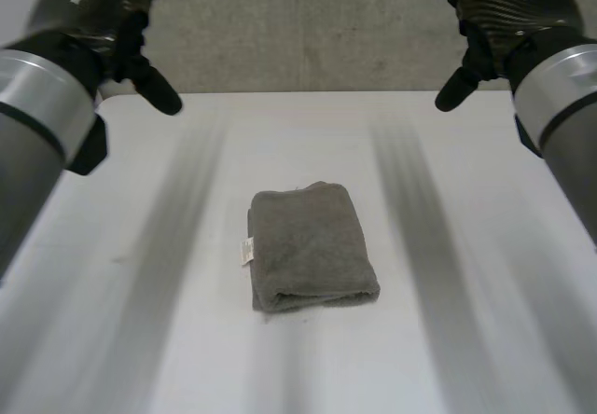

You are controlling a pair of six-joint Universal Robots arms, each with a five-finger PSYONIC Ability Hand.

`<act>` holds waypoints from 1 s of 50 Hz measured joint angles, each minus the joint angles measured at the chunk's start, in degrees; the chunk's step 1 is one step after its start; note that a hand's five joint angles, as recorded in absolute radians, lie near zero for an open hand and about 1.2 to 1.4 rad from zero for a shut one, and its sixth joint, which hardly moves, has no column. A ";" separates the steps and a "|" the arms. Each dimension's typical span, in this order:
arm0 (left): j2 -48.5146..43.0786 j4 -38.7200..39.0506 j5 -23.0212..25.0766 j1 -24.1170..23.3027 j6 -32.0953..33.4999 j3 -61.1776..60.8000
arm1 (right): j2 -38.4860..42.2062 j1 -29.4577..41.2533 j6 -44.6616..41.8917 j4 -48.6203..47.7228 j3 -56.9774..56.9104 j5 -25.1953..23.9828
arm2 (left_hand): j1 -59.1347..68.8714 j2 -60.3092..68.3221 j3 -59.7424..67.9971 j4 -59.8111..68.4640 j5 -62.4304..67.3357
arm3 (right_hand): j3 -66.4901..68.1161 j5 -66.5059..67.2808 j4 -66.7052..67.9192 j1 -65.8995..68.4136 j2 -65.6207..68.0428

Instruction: Fold the towel.

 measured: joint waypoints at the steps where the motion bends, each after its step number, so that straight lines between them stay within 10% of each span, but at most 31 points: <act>1: 1.22 0.04 0.65 0.82 -0.09 -0.93 | -1.00 0.00 -0.02 0.75 0.50 0.22 | 0.00 -0.01 -0.03 -0.02 0.00 | 0.00 0.01 0.00 0.00 0.00; 50: 8.63 5.38 3.93 3.76 -0.28 -7.34 | -6.37 0.99 1.96 1.38 5.52 -2.87 | -0.02 -0.03 -0.07 -0.04 0.00 | 0.00 0.00 0.00 0.00 0.00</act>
